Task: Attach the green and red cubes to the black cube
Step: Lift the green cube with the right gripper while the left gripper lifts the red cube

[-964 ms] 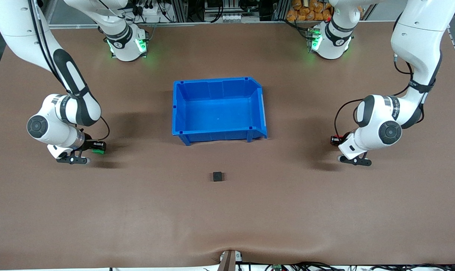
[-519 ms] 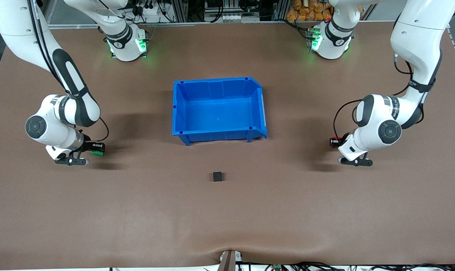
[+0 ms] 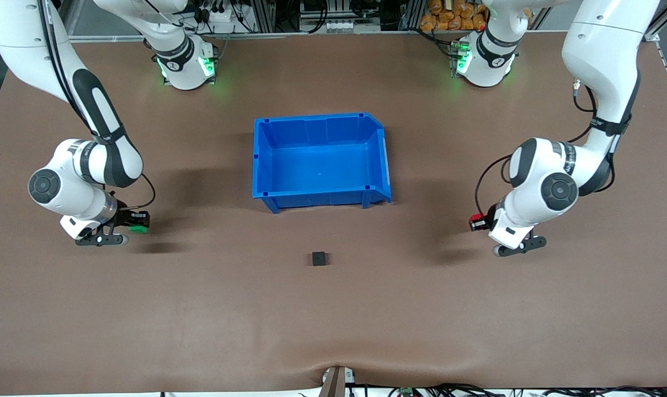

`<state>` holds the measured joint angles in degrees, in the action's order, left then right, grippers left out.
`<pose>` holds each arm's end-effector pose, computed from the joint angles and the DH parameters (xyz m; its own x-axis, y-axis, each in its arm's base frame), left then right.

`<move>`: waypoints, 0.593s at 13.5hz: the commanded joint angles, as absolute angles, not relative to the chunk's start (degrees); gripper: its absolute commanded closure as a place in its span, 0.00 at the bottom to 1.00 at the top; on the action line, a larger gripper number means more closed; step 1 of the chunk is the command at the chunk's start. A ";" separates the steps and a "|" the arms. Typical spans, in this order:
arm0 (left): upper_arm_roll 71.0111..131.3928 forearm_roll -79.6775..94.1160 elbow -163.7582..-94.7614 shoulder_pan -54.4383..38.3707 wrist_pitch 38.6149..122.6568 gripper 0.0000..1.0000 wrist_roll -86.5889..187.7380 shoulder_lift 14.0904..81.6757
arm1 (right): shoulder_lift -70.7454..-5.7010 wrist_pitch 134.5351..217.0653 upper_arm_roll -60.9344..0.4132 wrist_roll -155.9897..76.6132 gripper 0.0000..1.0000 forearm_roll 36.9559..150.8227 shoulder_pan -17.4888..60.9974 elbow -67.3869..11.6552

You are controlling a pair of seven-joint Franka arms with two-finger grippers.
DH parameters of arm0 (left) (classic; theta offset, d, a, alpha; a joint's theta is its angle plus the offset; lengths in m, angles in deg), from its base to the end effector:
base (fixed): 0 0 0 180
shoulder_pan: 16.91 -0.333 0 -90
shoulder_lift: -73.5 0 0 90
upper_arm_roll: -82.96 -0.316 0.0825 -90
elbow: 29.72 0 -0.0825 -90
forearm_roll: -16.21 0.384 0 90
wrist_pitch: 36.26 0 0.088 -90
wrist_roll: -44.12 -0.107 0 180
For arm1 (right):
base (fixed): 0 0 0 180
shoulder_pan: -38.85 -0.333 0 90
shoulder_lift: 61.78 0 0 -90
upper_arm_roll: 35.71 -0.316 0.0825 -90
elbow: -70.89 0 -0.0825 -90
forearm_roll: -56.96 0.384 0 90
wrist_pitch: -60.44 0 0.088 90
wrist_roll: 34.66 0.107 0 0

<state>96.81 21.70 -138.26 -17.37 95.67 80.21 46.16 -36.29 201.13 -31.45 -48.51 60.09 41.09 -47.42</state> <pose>0.6116 -0.1359 0.2526 0.9362 0.3450 -0.0668 0.3460 -0.9382 0.0038 0.5823 -0.0660 0.2107 0.9945 0.0915 -0.0509 0.0910 -0.9958 -0.0129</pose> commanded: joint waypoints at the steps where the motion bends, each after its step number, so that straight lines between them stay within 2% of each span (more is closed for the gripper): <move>1: 96.68 21.13 -130.56 -13.93 90.66 1.00 93.39 42.67 | -38.31 193.89 -32.37 -56.16 1.00 60.47 42.19 -43.91; 4: 96.59 21.13 -125.89 -11.12 90.39 1.00 104.12 39.41 | -38.31 187.90 -32.98 -64.51 1.00 60.47 41.58 -39.07; 8: 96.68 21.13 -119.48 -9.00 90.39 1.00 113.89 35.28 | -37.96 187.62 -35.36 -75.50 1.00 60.47 39.57 -35.11</move>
<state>96.86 21.62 -124.67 -10.07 91.86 109.93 38.34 -37.91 188.83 -34.49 -70.30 60.11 40.55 -37.21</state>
